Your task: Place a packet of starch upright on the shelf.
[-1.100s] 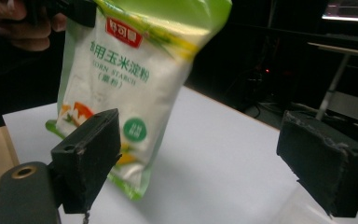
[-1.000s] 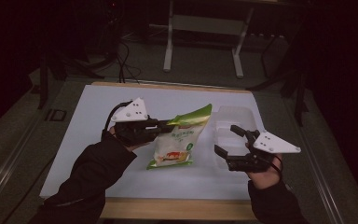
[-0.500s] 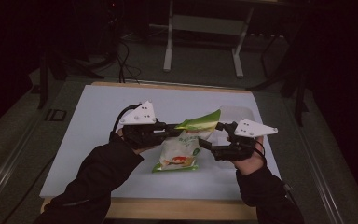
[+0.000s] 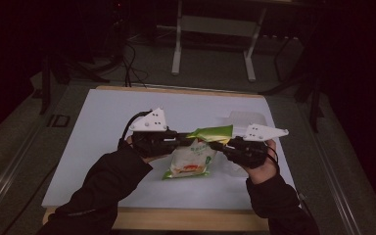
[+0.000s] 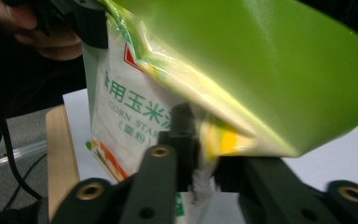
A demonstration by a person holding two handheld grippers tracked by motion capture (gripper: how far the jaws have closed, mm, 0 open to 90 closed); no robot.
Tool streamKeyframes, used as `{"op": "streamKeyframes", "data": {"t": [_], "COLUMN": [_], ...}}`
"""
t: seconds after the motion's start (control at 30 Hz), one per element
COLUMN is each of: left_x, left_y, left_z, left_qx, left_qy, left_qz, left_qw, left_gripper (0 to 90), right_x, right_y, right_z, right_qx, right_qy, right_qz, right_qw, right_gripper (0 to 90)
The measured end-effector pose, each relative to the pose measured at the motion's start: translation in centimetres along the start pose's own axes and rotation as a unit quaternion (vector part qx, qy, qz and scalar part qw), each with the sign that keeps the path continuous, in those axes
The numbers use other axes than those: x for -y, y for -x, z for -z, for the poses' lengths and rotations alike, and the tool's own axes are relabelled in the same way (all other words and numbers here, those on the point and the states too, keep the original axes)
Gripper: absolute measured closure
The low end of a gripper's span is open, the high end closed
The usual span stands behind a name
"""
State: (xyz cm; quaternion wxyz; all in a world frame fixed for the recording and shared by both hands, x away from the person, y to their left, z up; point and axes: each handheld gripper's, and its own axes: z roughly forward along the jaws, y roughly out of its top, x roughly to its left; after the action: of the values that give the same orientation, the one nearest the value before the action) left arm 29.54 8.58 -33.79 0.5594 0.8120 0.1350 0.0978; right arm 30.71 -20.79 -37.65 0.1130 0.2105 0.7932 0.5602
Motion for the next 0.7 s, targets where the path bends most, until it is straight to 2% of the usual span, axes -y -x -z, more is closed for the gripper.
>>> {"op": "streamKeyframes", "data": {"t": [0.07,0.3,0.43,0.53,0.6,0.63,0.7], "left_x": [0.0,0.0,0.0,-0.1,-0.1,-0.2,-0.1], "left_y": [-0.1,-0.4,-0.6,-0.8,-1.0,-1.1,-1.2], "left_z": [0.1,0.6,0.8,0.8,0.9,1.1,1.7], "left_qx": [0.000,-0.002,0.008,0.006,0.009,0.009,0.010], "left_qy": [0.003,0.010,0.022,0.030,0.038,0.039,0.058], "left_qz": [-0.001,-0.007,0.002,0.008,0.019,0.023,0.029], "left_qw": [1.0000,0.9999,0.9997,0.9995,0.9990,0.9989,0.9978], "left_gripper": [84.8,84.1,82.6,79.5,73.5,66.3,49.8], "right_x": [-0.2,-1.2,-1.8,-2.3,-2.6,-2.7,-2.9], "right_y": [-0.2,-0.8,-1.0,-0.9,-1.0,-1.0,-0.9], "right_z": [0.0,0.4,0.9,1.3,1.6,1.8,2.1], "right_qx": [0.006,0.019,0.024,0.026,0.033,0.034,0.040], "right_qy": [-0.004,-0.008,0.001,0.009,0.012,0.014,0.019], "right_qz": [0.007,0.008,0.007,0.009,0.011,0.013,0.014], "right_qw": [0.9999,0.9998,0.9997,0.9996,0.9993,0.9992,0.9989], "right_gripper": [83.7,84.6,84.7,84.8,84.9,84.9,85.0]}}
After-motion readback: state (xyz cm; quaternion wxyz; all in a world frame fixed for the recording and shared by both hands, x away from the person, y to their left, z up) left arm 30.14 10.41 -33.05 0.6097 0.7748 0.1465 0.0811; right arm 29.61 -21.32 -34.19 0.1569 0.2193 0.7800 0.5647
